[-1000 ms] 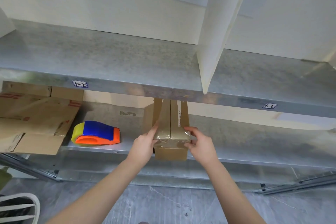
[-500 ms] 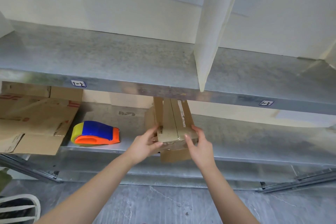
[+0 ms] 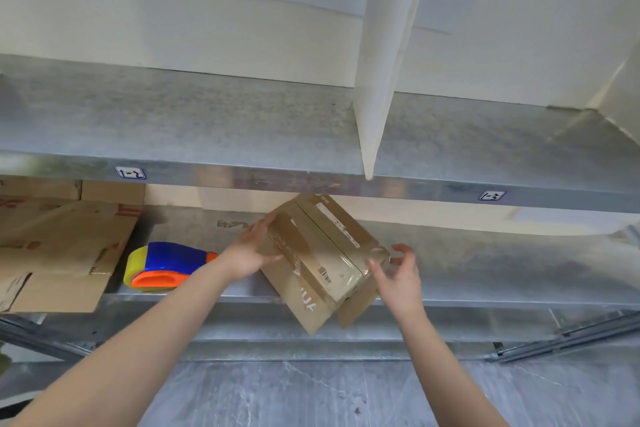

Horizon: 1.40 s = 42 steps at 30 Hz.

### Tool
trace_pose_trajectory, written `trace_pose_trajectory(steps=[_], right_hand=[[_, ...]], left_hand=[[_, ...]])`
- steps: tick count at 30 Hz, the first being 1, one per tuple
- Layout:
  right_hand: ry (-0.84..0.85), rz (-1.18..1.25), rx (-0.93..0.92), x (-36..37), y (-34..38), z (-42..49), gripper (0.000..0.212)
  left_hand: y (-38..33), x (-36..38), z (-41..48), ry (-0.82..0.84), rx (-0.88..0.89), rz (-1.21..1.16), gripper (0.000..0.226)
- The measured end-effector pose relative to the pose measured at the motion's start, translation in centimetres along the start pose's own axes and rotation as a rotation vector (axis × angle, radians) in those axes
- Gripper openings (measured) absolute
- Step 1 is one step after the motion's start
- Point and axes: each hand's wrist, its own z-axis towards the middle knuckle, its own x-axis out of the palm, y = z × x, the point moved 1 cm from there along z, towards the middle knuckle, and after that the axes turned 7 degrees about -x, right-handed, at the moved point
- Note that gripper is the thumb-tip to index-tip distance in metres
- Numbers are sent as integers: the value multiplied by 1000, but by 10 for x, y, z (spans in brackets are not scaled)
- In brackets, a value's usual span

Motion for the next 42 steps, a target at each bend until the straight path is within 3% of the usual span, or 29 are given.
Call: trace_pose_trajectory(steps=[4,6,9,14,17,19,21,23,27,31,34,37,40,42], right_hand=[[16,227,97,15,1,-22,62],[51,258,84,23,-1,-35,78],[75,274,82,37,-2,-53,95],[129,170,-43,60,0,-72,92],[142,85,-109,53,-3,-75,88],[83,5,-128,38,-5,-70,75],[-43,-49,-152,21,-4,-58,66],[-121,-43,-136,7,-4,-42,58],[-53,-98,-103,-3,-7,-16,50],[-43,-56,35,7,-6,-19,69],[-136,20,98,21,-4,-28,68],[1,118,94,40,-4,-39,53],[180,93,-47,52,-2,-61,69],[204,140,-99,53,-4,-72,74]], left_hand=[[6,4,6,-59,-2,40,77],[6,3,10,-93,-8,35,70],[-2,-3,17,-54,-27,12,83],[-10,-10,13,-42,-75,-28,95],[-1,-10,-7,-67,-40,-90,82],[11,-5,-24,-97,26,-135,76],[16,6,-40,-109,33,-170,84],[15,21,-53,-62,-2,-183,97],[6,29,-55,175,-44,-232,103],[-4,8,-31,-49,44,25,95],[-14,-3,-10,48,91,134,103],[-21,-7,4,239,121,242,105],[-18,0,3,206,121,258,107],[-7,10,-6,160,104,249,113]])
